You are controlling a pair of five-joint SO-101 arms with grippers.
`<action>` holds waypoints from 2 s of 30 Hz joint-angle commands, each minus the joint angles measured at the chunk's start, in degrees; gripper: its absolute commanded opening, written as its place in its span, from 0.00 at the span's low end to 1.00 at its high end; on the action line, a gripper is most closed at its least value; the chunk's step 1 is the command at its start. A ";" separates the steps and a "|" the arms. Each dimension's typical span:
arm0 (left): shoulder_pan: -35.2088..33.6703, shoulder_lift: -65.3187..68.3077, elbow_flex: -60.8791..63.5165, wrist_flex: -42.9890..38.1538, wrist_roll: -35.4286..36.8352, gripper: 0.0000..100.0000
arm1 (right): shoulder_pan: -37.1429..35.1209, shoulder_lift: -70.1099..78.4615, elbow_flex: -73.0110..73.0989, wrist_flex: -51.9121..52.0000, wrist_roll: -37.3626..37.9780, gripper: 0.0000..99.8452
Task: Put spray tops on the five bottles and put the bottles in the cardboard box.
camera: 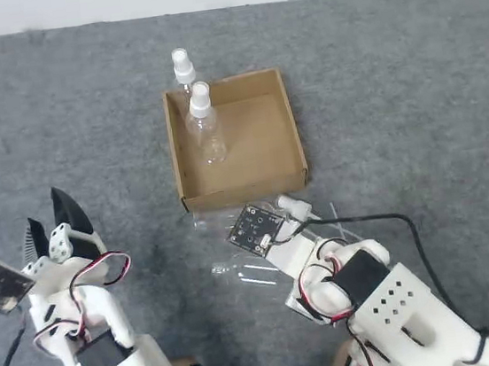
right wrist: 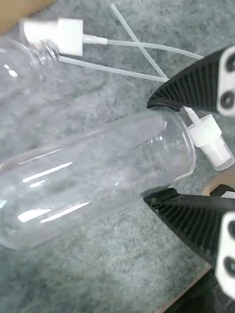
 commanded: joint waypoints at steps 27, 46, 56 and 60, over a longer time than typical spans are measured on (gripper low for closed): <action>0.18 -0.88 -0.75 -6.07 -0.62 0.20 | 0.40 -1.54 -8.79 2.07 0.97 0.23; 2.20 -0.88 -0.75 -6.07 -0.62 0.20 | 0.22 -1.54 -12.48 2.15 6.86 0.23; 2.29 -0.88 -0.75 -6.07 -0.62 0.20 | -5.23 6.11 -13.98 1.10 6.42 0.23; 2.29 -0.88 -0.75 -6.07 -0.62 0.20 | -5.76 13.32 -17.32 0.84 5.71 0.23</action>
